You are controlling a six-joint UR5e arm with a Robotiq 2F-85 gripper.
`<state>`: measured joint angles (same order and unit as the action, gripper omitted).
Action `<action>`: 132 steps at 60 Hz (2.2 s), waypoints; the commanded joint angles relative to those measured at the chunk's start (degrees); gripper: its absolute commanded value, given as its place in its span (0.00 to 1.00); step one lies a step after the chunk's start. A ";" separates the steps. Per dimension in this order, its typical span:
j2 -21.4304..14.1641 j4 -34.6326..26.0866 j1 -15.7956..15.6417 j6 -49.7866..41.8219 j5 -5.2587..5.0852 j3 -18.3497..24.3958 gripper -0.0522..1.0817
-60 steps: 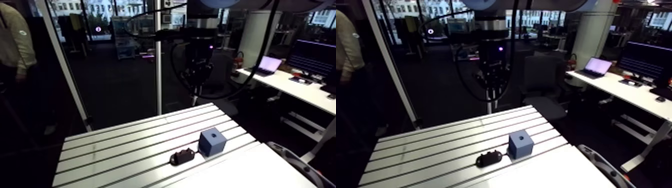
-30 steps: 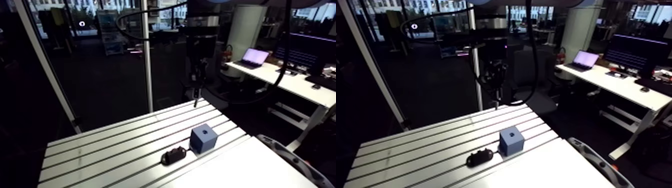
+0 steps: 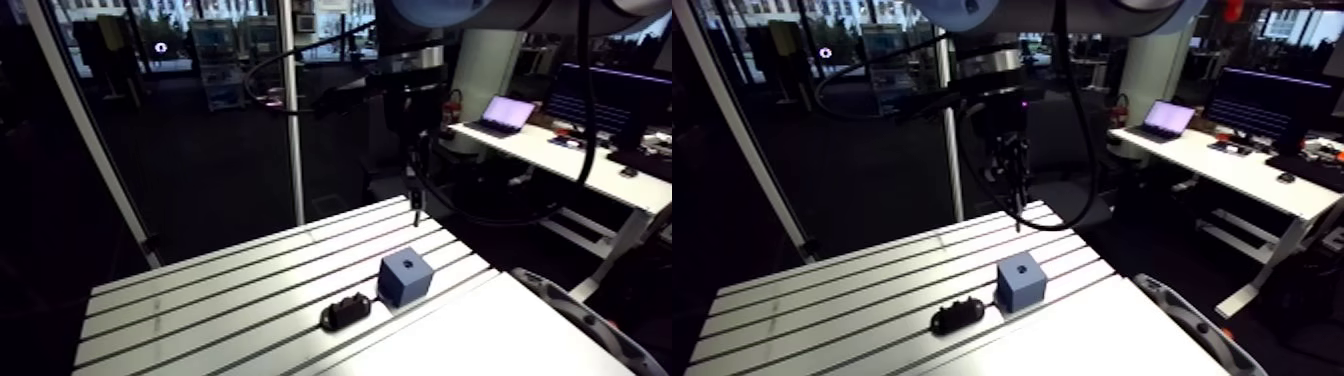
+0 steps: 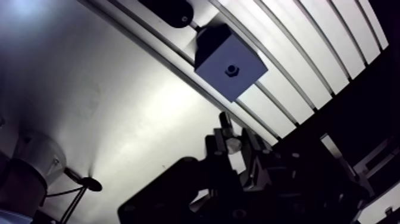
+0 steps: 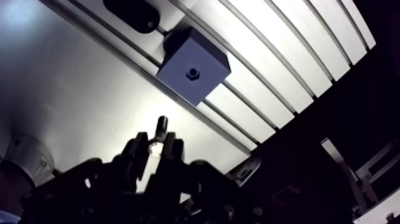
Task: Pick up the M10 bolt and insert it into the hex recess until seated.
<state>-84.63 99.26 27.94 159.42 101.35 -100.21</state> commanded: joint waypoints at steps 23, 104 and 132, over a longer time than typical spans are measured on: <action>2.72 8.10 0.01 0.15 0.54 -3.90 0.94; 6.90 13.55 0.01 0.16 0.73 -5.81 0.94; 7.25 13.54 0.01 0.59 2.84 -5.92 0.94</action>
<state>-77.56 112.76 27.96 159.81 103.76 -106.10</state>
